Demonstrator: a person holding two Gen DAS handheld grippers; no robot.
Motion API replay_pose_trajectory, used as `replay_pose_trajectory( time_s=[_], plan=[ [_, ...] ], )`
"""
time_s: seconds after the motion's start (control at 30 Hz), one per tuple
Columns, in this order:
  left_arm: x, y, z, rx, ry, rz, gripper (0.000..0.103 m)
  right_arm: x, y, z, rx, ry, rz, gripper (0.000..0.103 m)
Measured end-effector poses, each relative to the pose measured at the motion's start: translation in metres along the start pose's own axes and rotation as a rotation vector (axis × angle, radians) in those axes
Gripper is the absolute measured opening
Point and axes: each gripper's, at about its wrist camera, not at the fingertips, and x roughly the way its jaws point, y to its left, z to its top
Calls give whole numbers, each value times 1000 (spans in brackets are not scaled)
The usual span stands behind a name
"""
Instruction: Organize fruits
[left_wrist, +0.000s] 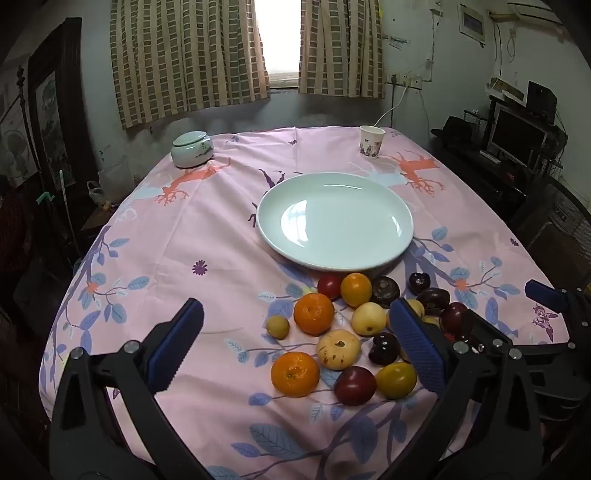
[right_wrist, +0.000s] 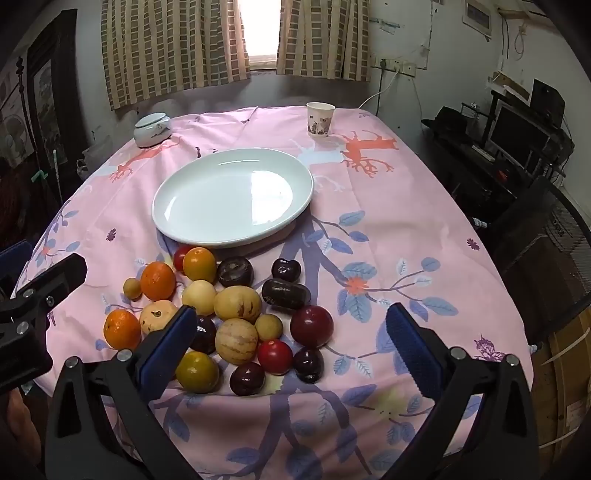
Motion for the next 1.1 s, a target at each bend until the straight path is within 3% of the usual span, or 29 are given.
replay_pose_trajectory(
  time_s=[1.1],
  plan=[
    [8,-2,-6,-2,24,-1,101,6,2,-5,5,17,9,102]
  ],
)
